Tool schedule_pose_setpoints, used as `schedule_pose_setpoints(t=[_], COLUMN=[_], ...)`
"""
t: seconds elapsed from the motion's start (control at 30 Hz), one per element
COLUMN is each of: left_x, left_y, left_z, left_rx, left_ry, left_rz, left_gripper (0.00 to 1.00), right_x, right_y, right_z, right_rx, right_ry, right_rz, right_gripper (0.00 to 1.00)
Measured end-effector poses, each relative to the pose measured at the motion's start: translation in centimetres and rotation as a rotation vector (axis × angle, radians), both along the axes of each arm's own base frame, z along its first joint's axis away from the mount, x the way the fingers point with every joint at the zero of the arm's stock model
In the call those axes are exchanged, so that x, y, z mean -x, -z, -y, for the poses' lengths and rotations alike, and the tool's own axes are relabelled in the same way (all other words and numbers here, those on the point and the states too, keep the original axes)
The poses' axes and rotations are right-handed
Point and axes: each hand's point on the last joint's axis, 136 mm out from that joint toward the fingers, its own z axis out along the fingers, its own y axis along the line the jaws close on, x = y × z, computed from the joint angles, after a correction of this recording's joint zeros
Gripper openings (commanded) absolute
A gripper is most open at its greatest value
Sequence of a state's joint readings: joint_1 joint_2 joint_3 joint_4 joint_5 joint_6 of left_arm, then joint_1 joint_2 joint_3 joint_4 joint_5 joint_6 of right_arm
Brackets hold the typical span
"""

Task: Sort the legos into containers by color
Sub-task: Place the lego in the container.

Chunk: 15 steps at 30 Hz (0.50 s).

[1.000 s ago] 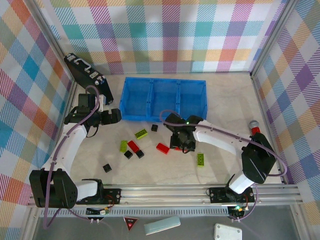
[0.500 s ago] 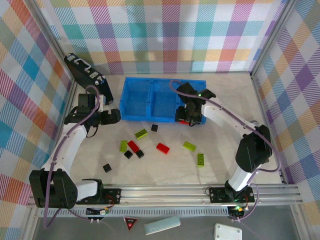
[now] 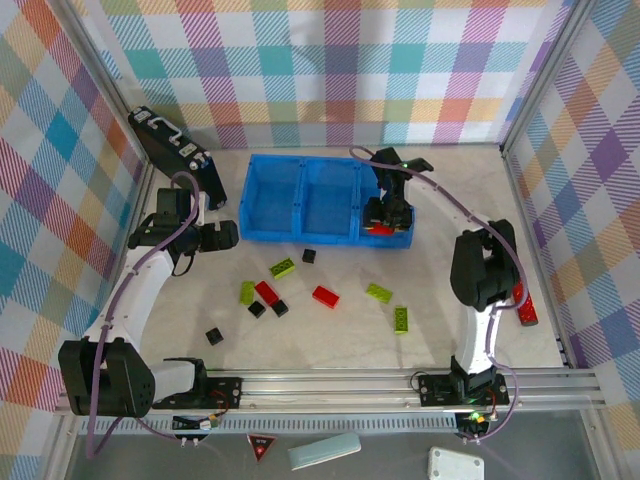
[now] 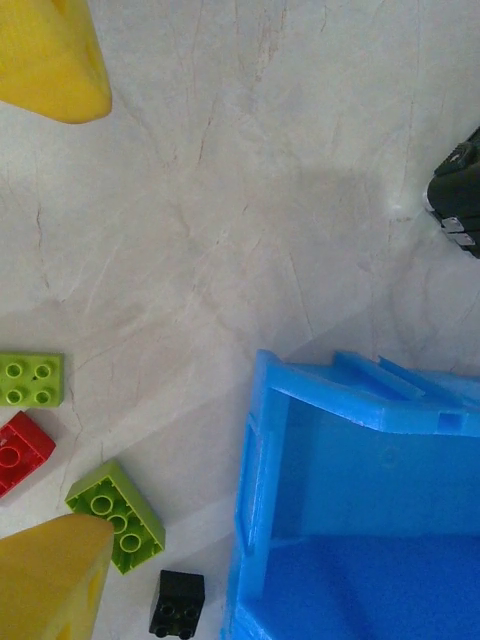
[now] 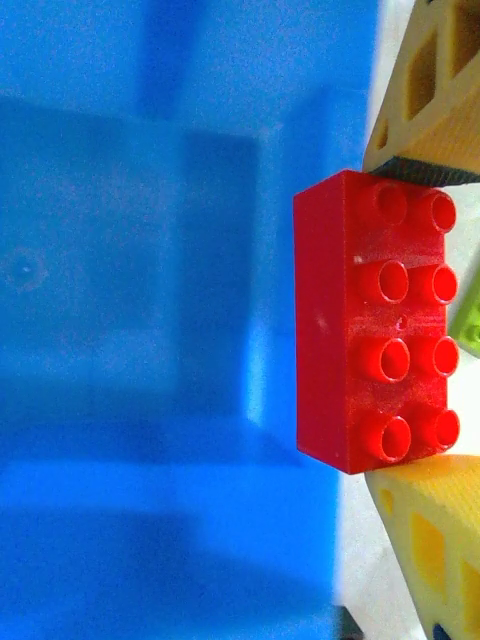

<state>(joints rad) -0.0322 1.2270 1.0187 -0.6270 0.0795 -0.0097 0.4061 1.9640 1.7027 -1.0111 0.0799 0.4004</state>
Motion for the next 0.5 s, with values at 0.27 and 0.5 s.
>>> schedule_pose_setpoints(t=[0.27, 0.5], left_x=[0.0, 0.0], left_y=[0.0, 0.1], left_z=[-0.2, -0.3], left_rx=[-0.014, -0.017], left_ry=[-0.005, -0.003], left_rz=[-0.001, -0.002], left_gripper=[1.0, 1.0], right_x=[-1.7, -3.0], right_y=[3.4, 5.3], right_z=[0.5, 0.7], right_rx=[0.008, 0.014], right_ry=[-0.022, -0.033], right_rz=[-0.059, -0.082], right_gripper=[0.62, 0.62])
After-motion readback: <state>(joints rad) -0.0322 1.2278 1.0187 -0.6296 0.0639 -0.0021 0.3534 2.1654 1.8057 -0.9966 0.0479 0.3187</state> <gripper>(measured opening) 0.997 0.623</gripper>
